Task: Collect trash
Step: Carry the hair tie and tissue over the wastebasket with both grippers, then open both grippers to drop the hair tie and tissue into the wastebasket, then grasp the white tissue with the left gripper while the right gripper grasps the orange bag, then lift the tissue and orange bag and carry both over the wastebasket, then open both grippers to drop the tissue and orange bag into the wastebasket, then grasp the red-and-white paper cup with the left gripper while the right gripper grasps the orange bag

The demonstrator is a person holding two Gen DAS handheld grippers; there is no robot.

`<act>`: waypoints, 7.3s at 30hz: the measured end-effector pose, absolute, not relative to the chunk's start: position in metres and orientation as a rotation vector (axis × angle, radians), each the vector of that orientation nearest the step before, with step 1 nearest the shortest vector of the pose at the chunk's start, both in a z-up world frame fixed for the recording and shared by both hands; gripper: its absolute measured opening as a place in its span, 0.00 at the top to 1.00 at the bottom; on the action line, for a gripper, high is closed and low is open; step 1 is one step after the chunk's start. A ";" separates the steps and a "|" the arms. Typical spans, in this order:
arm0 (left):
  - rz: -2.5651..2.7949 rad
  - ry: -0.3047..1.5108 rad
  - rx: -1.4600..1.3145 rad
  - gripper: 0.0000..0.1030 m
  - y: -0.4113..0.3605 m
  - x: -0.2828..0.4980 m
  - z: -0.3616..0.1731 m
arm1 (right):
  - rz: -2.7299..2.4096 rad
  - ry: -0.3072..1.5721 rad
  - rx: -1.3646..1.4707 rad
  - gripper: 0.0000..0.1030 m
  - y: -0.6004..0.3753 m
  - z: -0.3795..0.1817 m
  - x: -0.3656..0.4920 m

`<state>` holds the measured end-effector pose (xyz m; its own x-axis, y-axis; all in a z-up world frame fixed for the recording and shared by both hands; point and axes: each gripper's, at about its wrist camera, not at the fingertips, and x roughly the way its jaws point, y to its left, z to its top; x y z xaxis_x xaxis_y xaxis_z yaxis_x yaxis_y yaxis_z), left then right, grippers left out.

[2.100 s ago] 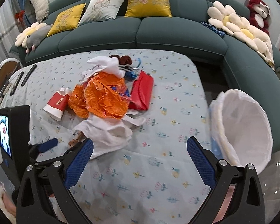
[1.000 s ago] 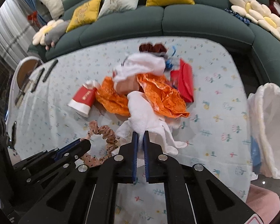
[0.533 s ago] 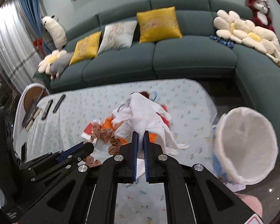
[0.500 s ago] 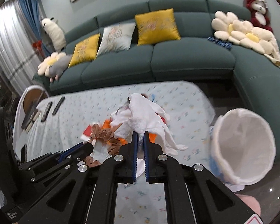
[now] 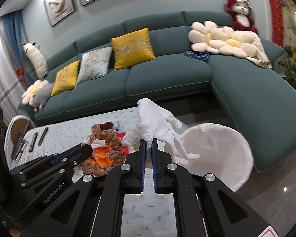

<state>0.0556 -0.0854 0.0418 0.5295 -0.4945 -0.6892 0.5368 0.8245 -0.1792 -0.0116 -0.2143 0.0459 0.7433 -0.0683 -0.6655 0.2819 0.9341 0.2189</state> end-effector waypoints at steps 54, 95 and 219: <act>-0.504 0.926 -0.005 0.35 -0.112 0.087 -0.002 | -0.349 0.771 0.330 0.42 -0.268 0.007 -0.007; -0.323 1.269 -0.022 0.76 0.028 0.129 -0.163 | -0.171 1.039 0.251 0.42 -0.135 -0.078 0.067; -0.506 0.881 -0.007 0.46 -0.126 0.111 0.016 | -0.367 0.787 0.351 0.48 -0.286 0.009 0.008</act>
<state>0.1114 -0.1264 0.0165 0.5267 -0.4261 -0.7355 0.4201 0.8827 -0.2106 0.0077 -0.2856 0.0090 0.6499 -0.1869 -0.7367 0.4438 0.8802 0.1682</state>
